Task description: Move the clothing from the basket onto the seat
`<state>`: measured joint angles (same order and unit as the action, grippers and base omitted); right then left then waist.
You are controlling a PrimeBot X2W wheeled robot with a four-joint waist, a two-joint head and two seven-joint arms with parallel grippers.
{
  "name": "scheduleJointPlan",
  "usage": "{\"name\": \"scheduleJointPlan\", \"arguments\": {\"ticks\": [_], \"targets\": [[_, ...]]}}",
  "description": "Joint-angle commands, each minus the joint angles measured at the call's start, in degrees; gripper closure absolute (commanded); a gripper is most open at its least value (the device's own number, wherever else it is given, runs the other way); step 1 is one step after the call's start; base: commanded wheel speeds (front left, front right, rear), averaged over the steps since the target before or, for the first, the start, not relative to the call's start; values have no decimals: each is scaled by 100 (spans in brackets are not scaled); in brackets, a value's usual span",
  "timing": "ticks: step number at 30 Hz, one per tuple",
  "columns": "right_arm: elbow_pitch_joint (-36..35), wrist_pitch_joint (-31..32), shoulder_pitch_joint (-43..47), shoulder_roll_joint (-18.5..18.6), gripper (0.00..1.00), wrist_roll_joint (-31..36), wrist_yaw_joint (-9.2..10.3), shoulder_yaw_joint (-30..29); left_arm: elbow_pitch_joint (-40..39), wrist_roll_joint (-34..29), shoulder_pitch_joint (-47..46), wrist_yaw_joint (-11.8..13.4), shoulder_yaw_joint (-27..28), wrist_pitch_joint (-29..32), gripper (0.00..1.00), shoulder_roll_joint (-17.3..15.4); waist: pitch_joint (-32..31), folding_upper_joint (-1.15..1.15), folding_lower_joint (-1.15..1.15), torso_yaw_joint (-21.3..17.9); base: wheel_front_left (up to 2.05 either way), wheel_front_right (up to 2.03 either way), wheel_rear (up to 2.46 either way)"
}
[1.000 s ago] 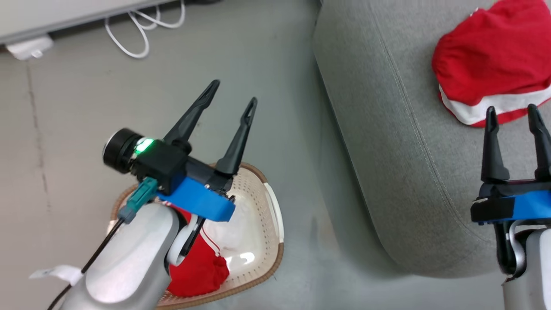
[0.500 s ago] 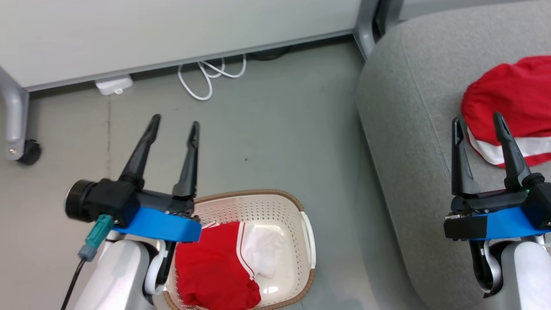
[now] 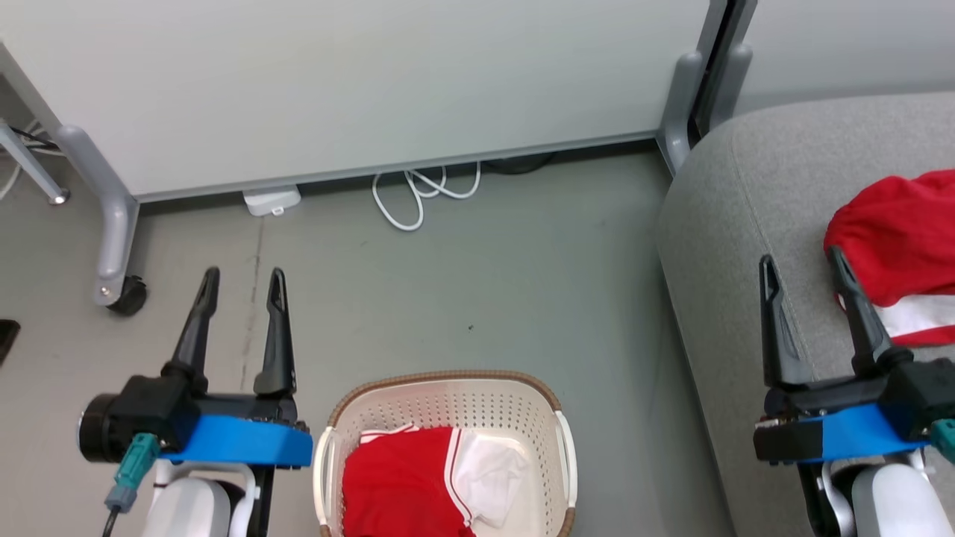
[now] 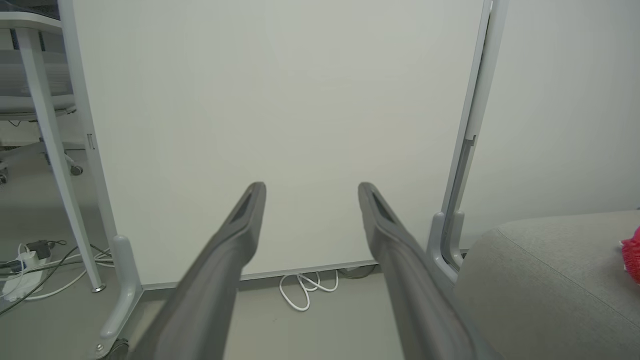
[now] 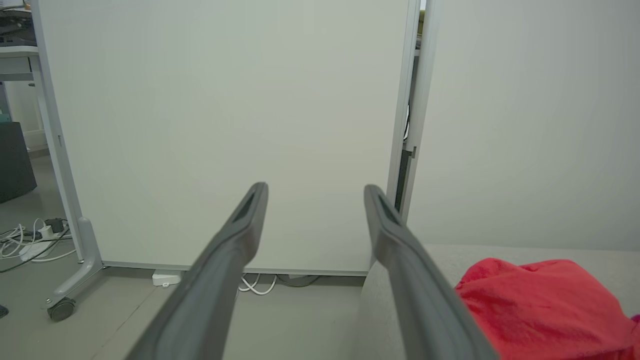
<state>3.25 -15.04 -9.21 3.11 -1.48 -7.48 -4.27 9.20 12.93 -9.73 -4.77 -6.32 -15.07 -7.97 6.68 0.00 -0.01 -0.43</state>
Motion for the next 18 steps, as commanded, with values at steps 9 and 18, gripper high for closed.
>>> {"name": "scheduleJointPlan", "arguments": {"ticks": [9, 18], "targets": [[91, -22, 534, -25, 0, -109, -2, 55, 101, -214, 308, -172, 222, -15, 0, 204, -329, 0, 1, 127, 0, 0, 0], [239, -22, 755, -26, 0, -308, -3, 205, 231, -299, 457, -237, 362, -15, 0, 305, -484, 0, 1, 96, 0, 0, 0]]}}
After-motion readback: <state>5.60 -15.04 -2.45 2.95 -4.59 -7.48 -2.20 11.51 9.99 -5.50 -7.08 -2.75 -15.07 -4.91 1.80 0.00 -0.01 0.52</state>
